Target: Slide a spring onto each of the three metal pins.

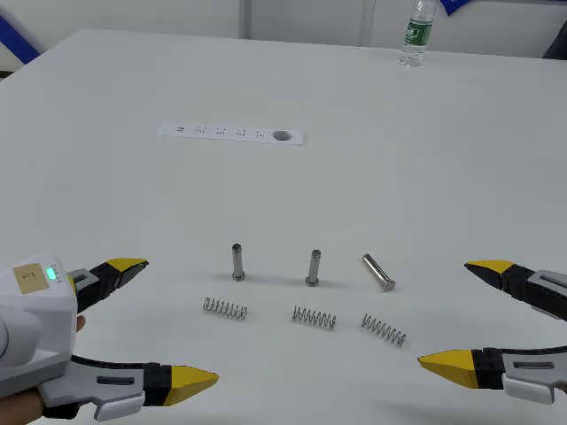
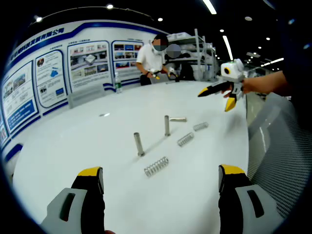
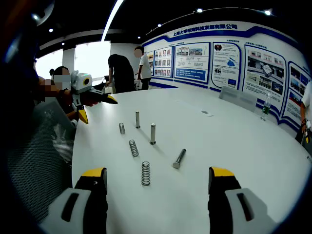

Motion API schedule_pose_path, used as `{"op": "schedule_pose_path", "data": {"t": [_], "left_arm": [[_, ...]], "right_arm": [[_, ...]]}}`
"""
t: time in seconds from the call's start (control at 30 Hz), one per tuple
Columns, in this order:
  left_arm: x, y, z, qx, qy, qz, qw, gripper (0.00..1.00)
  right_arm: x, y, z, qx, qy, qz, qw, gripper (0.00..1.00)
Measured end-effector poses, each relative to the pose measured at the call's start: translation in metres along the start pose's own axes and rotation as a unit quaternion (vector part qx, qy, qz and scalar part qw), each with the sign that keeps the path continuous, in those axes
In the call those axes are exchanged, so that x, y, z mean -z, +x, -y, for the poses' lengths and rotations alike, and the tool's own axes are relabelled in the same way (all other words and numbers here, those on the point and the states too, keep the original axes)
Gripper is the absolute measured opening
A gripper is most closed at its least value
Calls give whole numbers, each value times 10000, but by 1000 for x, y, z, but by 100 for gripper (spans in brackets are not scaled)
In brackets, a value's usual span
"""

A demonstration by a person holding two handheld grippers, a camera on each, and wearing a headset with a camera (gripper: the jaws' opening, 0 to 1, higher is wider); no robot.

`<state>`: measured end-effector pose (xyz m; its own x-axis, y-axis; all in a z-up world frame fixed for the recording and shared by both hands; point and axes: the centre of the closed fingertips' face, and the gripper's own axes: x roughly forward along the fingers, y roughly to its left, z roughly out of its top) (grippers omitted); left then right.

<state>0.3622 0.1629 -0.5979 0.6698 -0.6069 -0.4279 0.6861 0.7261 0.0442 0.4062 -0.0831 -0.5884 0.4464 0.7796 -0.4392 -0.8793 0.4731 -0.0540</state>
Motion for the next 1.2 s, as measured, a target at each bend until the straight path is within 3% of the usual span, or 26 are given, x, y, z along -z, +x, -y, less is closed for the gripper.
{"op": "schedule_pose_path", "data": {"t": [1.2], "left_arm": [[-6,1,1,-29,-35,120,9999,100]], "right_arm": [[-14,7,17,201,147,-69,9997,78]]}}
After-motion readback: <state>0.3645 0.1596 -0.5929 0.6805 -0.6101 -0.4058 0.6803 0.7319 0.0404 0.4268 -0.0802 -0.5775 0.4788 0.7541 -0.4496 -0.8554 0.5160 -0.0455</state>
